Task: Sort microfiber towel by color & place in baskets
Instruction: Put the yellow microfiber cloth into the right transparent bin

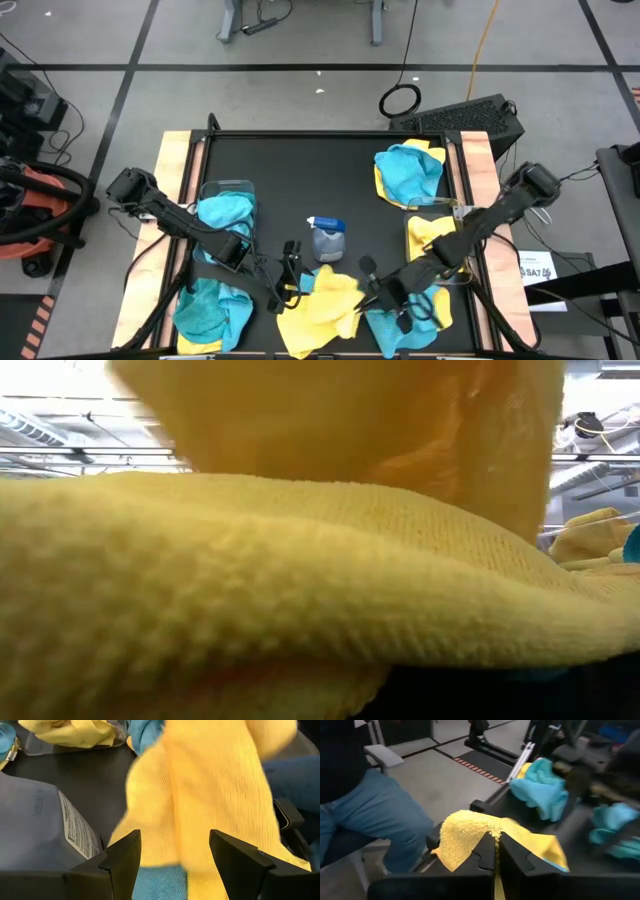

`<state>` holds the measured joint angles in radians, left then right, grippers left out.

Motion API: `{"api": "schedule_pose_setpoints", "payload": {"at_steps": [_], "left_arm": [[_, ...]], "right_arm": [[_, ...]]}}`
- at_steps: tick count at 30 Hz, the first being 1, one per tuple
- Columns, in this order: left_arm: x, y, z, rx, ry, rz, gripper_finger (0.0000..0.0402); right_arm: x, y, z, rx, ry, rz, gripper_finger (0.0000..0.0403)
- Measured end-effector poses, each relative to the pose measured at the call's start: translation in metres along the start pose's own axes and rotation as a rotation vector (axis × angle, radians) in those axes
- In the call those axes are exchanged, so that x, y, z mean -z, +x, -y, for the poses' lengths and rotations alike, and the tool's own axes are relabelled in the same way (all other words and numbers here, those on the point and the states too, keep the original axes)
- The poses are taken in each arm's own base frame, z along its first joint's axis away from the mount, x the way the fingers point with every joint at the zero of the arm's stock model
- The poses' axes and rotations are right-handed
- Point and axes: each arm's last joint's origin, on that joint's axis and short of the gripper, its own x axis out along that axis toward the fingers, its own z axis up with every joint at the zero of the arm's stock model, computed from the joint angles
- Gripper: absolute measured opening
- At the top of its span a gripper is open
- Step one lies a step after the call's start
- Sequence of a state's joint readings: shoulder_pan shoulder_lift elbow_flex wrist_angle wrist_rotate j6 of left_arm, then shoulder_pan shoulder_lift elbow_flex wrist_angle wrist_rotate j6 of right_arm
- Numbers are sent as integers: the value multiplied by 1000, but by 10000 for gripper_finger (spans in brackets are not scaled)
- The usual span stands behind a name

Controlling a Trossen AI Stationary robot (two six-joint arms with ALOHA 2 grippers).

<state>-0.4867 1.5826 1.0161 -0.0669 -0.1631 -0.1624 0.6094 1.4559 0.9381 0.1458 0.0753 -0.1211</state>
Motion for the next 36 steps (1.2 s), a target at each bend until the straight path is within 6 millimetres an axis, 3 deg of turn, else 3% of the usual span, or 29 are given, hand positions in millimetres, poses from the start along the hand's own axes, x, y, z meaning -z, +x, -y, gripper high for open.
{"api": "schedule_pose_setpoints", "payload": {"at_steps": [8,13,22,31,36], "left_arm": [[0,0,0,0,22,0,240],[0,0,0,0,22,0,240],[0,0,0,-3,21,0,240],[0,0,-1,-13,12,1,240],[0,0,-1,-13,9,2,240]], "right_arm": [[-32,-85,-4,147,-13,34,0],[-39,-137,-6,199,17,80,0],[-23,-210,3,239,150,60,0],[-5,-266,17,227,220,128,0],[5,-290,20,119,255,181,0]]}}
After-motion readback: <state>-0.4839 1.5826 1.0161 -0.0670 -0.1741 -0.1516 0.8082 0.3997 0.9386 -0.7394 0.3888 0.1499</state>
